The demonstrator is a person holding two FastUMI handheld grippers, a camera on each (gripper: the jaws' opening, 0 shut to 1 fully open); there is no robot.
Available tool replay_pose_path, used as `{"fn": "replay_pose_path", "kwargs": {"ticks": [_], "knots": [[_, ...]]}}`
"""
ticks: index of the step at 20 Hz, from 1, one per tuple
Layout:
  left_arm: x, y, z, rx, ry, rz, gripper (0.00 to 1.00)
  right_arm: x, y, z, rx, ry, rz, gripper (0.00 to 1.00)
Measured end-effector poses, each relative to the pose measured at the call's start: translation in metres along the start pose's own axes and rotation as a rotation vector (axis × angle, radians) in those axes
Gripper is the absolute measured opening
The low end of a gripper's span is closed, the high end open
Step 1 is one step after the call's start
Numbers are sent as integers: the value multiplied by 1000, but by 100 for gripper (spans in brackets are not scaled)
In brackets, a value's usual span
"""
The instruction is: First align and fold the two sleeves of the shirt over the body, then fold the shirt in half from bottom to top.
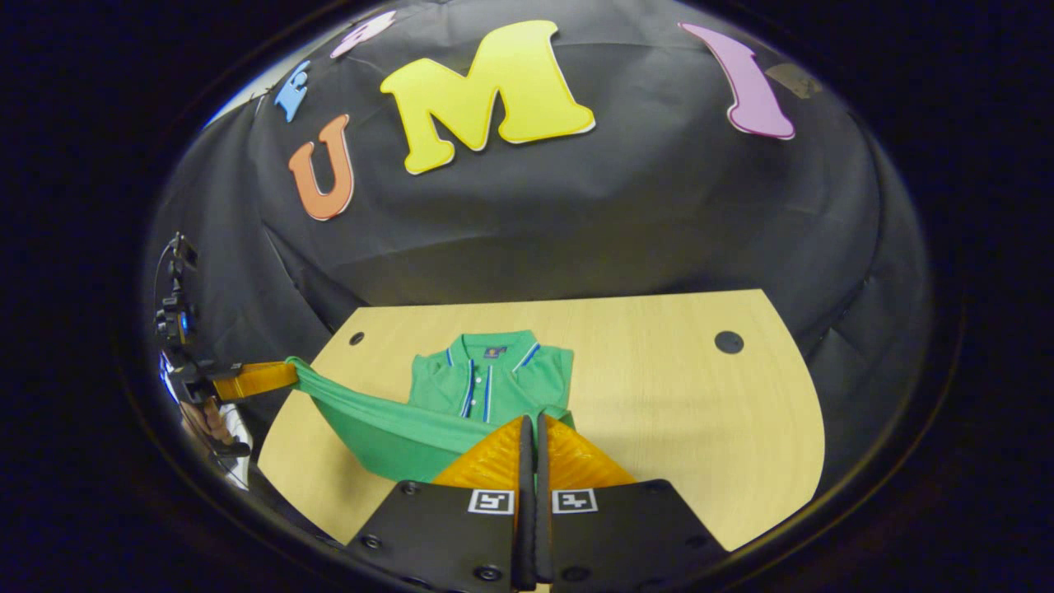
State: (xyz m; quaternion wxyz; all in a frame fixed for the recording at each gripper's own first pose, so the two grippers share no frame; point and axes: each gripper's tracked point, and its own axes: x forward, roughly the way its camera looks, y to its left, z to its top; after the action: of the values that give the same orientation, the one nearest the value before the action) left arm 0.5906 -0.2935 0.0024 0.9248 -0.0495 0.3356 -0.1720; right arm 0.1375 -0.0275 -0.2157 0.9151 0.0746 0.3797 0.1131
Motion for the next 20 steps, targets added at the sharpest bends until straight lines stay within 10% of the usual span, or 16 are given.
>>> {"fn": "replay_pose_path", "kwargs": {"ticks": [20], "knots": [[191,84,-26,-27,-11,145,5,213,-36,-2,-112,0,-104,2]]}}
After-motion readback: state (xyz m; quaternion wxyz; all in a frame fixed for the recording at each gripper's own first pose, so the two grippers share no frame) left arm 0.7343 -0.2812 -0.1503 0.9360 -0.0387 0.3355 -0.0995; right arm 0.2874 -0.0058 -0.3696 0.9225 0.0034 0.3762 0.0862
